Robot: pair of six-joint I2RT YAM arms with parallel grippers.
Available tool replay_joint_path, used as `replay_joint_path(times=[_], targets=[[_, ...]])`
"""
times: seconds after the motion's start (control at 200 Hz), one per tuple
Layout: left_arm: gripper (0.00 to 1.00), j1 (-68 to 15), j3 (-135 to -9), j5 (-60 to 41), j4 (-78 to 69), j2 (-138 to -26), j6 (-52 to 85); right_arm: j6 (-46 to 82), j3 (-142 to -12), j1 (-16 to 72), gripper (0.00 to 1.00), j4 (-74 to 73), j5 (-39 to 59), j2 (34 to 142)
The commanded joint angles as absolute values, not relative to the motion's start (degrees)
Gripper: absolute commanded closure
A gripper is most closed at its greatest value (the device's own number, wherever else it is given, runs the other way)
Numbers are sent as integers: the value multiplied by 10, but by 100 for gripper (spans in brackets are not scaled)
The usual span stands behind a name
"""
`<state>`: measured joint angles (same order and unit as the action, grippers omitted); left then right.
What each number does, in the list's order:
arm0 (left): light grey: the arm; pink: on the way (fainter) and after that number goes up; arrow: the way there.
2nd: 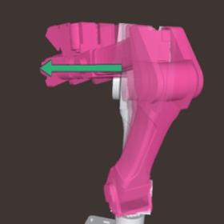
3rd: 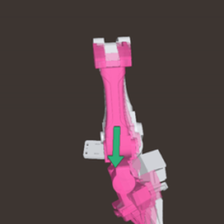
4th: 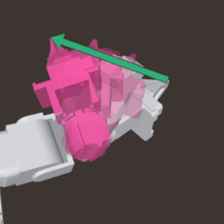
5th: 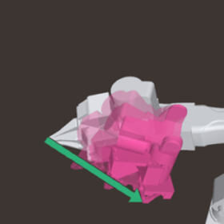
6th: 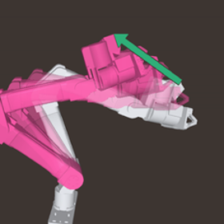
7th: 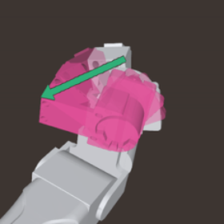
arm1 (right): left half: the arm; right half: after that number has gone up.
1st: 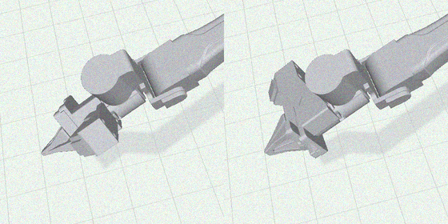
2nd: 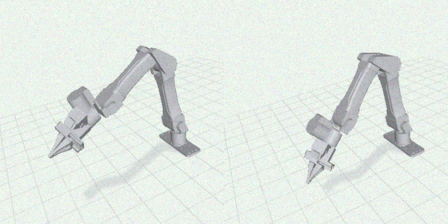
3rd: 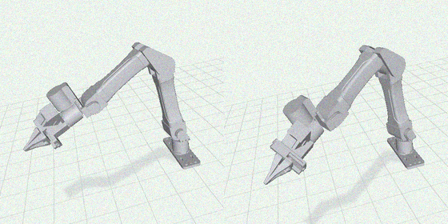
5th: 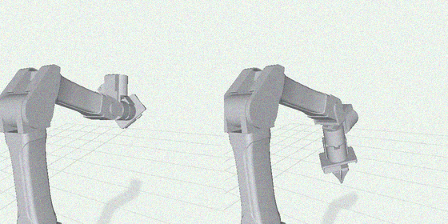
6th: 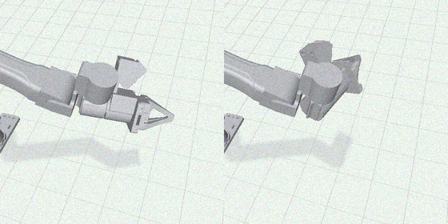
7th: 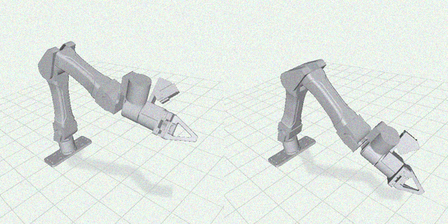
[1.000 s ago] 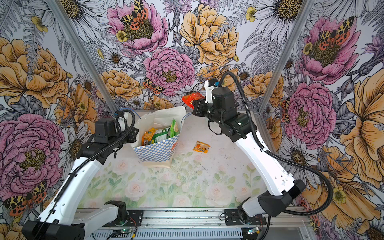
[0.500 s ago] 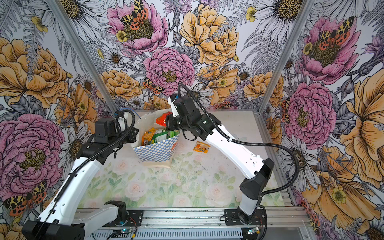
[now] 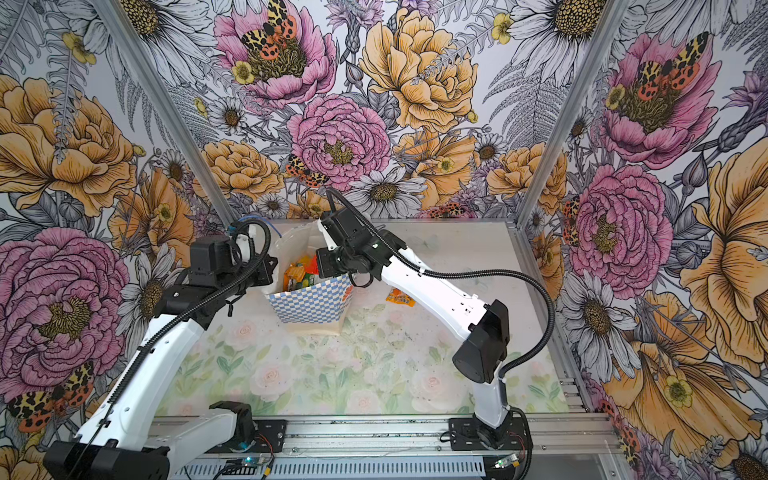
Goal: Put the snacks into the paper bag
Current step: 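Lower the red packet into the paper bag and open the right gripper, then move the right gripper back to the small orange-yellow packet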
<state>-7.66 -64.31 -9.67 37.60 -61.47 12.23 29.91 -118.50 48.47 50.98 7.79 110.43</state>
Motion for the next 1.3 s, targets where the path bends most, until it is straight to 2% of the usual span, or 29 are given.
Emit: replay_joint_path(times=[0.0,0.215,0.265,0.32,0.46,0.761,0.911,1.031,1.291], targets=[[100,-79,-651,-99,334,-603,123,301,-1215,489,100,513,92,1124],[100,-79,-651,-99,334,-602,123,303,-1263,499,100,530,95,1162],[100,-79,-651,-98,334,-602,123,302,-1270,500,84,533,89,1162],[100,-79,-651,-98,334,-602,122,301,-1272,500,74,532,82,1159],[100,-78,-651,-98,334,-600,122,299,-1274,500,60,533,64,1148],[100,-79,-651,-97,334,-599,122,287,-1271,499,53,539,38,1107],[100,-80,-651,-97,335,-599,122,283,-1256,473,42,544,62,1045],[100,-79,-651,-98,335,-601,122,277,-1207,449,38,543,29,973],[100,-79,-651,-95,335,-605,122,278,-1052,367,34,539,-23,836]])
